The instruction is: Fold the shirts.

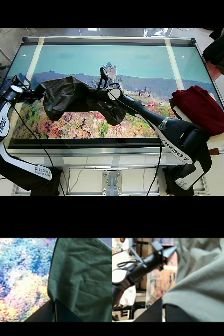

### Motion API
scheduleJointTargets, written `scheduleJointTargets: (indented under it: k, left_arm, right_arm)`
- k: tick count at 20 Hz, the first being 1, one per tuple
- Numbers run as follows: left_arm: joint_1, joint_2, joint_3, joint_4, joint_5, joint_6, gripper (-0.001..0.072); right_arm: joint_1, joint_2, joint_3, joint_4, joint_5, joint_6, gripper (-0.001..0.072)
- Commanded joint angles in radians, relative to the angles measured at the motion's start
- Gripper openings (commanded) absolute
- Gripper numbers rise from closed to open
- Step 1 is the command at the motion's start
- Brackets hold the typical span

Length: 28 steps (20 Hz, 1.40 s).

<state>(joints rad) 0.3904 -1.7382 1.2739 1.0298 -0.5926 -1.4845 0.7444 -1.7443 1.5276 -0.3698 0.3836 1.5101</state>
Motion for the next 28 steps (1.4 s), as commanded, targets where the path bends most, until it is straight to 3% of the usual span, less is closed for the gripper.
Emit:
scheduleJointTargets:
  k: [1,4,7,10,16,21,23,25,28]
  left_arm:
    - [0.006,0.063,0.006,-0.067,-0.005,0.002,0.0010]
    - [0.037,0.246,0.048,-0.074,-0.004,0.084,0.0010]
    - [0.080,0.528,0.064,-0.073,-0.006,0.140,0.0009]
    - [0.122,0.813,0.064,-0.073,-0.019,0.145,0.0009]
    - [0.161,1.242,0.079,-0.040,-0.079,0.262,0.0007]
    - [0.161,1.169,0.197,-0.066,-0.222,0.262,0.0007]
    - [0.153,1.060,0.206,-0.196,-0.344,0.263,0.0007]
    - [0.091,0.932,0.206,-0.264,-0.438,0.315,0.0007]
    - [-0.079,0.731,0.206,-0.138,-0.449,0.321,0.0007]
  right_arm:
    - [-0.037,0.045,0.072,-0.191,0.031,-0.014,0.0012]
    - [-0.115,0.193,0.124,-0.473,0.209,-0.012,0.0012]
    - [-0.153,0.393,0.154,-0.661,0.402,-0.012,0.0012]
    - [-0.151,0.581,0.212,-0.761,0.504,-0.011,0.0012]
    - [-0.152,0.834,0.404,-0.961,0.660,0.002,0.0012]
    - [-0.152,0.865,0.461,-1.351,0.851,0.105,0.0011]
    - [-0.166,0.818,0.460,-1.477,0.883,0.105,0.0009]
    - [-0.263,0.726,0.459,-1.475,0.943,0.105,0.0009]
    - [-0.470,0.526,0.428,-1.283,0.960,0.090,0.0009]
